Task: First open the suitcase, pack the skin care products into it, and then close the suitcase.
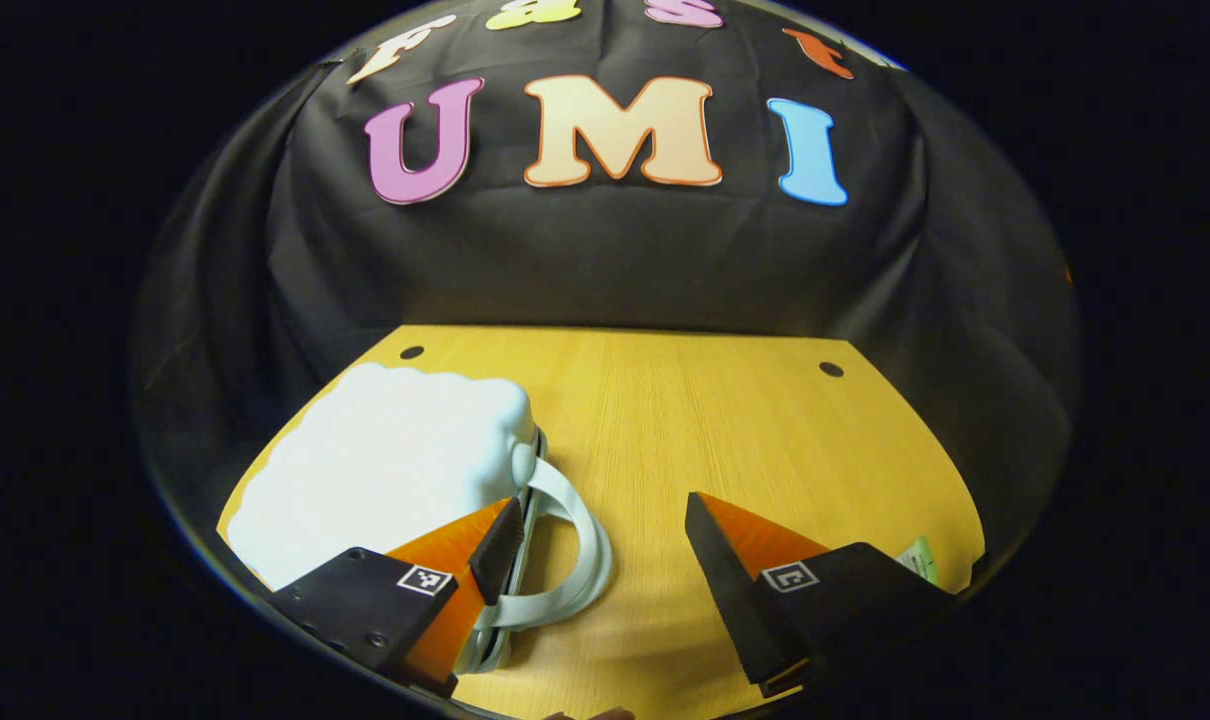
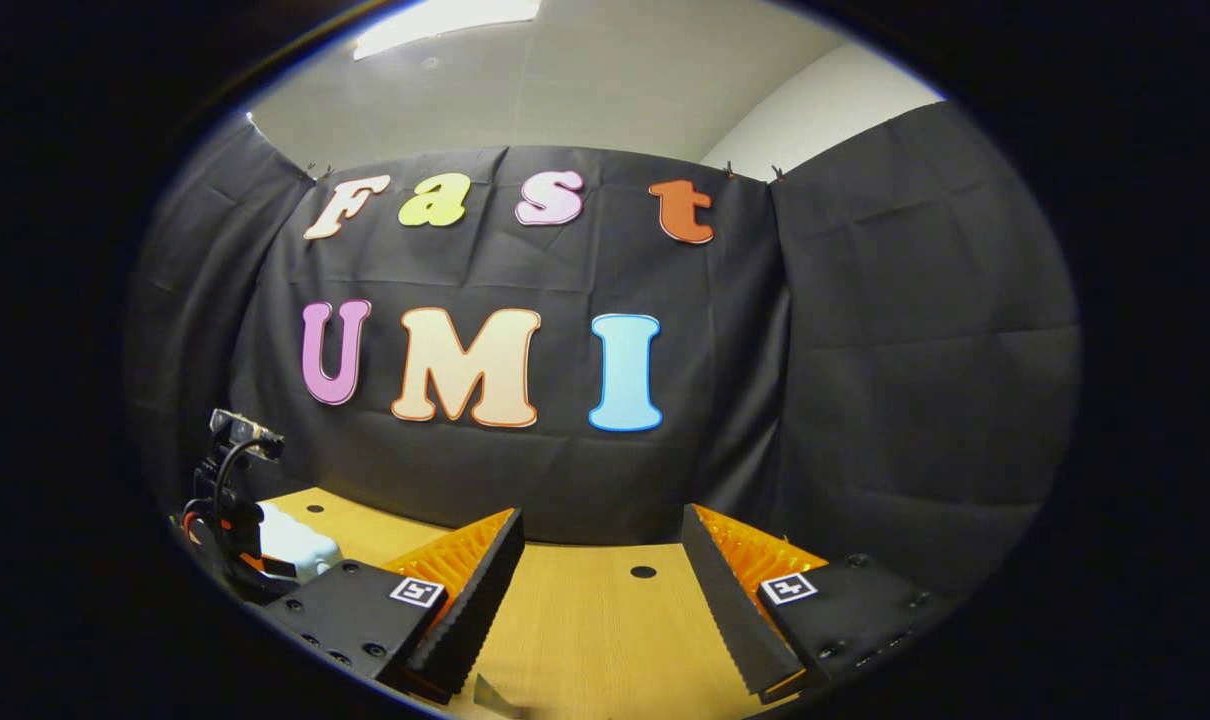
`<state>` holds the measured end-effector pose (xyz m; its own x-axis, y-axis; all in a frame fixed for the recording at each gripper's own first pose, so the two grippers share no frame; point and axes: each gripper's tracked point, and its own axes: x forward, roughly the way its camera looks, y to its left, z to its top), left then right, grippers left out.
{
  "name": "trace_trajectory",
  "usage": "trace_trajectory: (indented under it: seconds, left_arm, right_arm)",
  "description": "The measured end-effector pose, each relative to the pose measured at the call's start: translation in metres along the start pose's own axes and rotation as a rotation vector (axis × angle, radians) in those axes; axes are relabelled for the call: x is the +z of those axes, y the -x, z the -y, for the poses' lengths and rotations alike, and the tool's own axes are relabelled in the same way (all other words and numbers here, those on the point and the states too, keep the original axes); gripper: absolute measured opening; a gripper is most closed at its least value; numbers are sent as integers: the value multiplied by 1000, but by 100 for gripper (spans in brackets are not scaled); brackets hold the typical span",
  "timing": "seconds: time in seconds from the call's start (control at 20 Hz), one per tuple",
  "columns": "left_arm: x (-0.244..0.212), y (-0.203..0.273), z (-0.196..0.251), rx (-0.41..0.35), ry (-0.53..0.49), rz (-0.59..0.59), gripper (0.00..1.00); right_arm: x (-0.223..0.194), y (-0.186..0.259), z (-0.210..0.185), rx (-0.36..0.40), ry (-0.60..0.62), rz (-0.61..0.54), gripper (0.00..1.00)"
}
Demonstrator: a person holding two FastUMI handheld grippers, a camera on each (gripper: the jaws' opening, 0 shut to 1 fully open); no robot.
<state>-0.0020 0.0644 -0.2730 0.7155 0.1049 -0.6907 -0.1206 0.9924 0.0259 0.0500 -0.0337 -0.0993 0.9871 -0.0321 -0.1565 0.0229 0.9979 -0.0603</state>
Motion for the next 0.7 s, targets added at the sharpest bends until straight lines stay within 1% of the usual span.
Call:
trace_trajectory:
  seconds: [0.1, 0.25, 0.5, 0.55, 0.7]
  left_arm:
    - [-15, -8, 0, -11, -17, -68, 96]
    - [-29, -20, 4, -25, -25, -138, 96]
    - [-49, -37, 3, -35, 6, -246, 96]
    - [-53, -40, 4, -38, 11, -266, 95]
    - [-63, -46, 3, -38, 13, -313, 79]
  right_arm:
    - [-4, -1, -1, -7, 11, -12, 98]
    - [-8, 1, -3, -12, 28, -21, 98]
    - [-15, 3, -4, -16, 57, -37, 98]
    - [-16, 4, -4, -18, 62, -38, 98]
    - [-16, 6, -2, -22, 70, -38, 99]
